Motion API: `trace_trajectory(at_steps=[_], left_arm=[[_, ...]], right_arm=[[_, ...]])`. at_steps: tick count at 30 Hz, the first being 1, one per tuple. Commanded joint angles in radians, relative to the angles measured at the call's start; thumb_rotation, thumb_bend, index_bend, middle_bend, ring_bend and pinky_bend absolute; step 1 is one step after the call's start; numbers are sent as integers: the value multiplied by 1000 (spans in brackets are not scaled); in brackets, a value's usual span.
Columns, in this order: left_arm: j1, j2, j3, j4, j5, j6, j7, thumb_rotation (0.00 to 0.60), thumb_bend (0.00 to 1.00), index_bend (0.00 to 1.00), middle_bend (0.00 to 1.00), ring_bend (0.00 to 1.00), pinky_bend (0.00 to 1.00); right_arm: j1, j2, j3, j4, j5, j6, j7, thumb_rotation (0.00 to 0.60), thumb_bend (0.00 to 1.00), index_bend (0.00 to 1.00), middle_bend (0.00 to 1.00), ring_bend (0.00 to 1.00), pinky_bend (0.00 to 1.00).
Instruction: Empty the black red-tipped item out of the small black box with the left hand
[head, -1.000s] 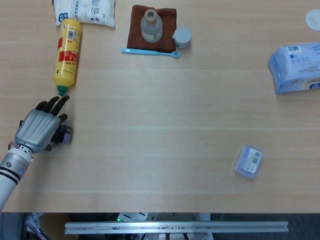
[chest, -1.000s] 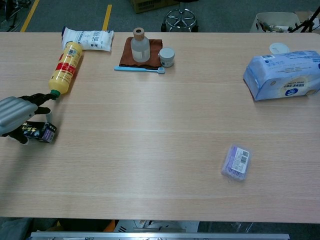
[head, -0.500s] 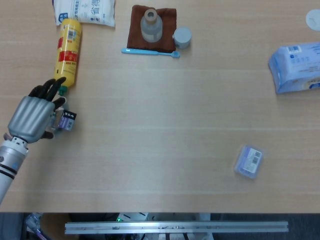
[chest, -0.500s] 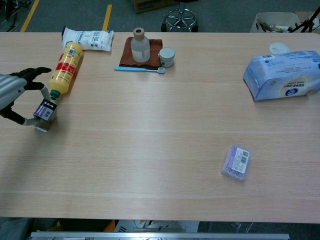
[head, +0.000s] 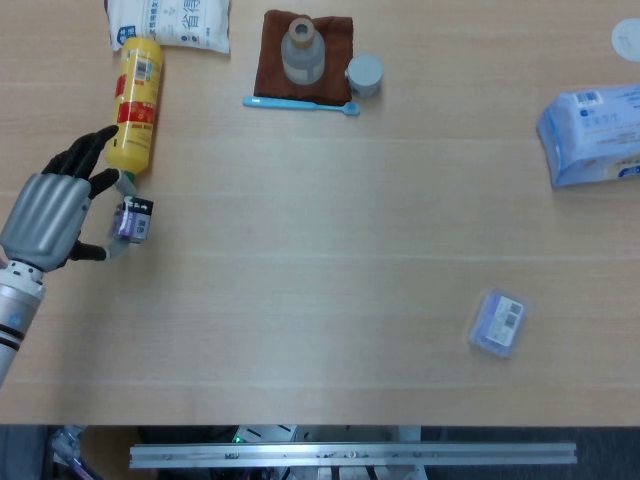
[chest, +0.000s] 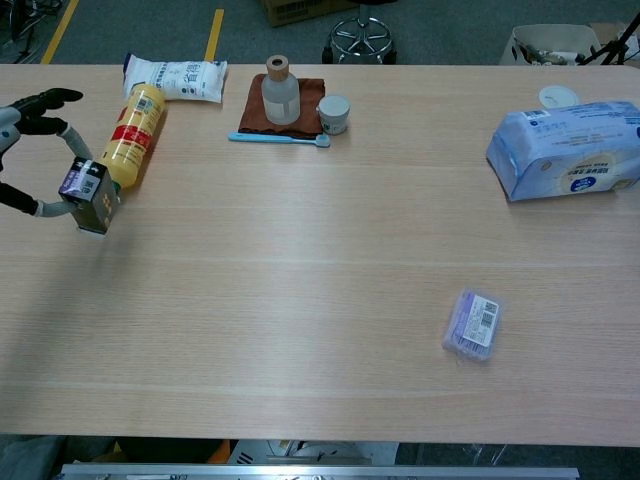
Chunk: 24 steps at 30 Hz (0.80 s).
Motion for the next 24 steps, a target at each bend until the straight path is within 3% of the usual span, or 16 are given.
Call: trace_trajectory(at_steps=[1,9,24], left_arm=[[-3,12,-6,-15,-3,-3,-13,600,378,494,0,55,177],[-10,23,-10,-26,-1,-5,-14,600,440,483,0,54,177],[-12,42,-11,-33,12,-2,-49,600,456,421,0,54,177]], right_arm=[[0,0,0,0,0,0,0,600,143,268,200,100,255],[-1,0,0,0,0,2,2,600,144,268,199,100,255],[-4,0,0,2,0,4,3,600,143,268,200,100,255]])
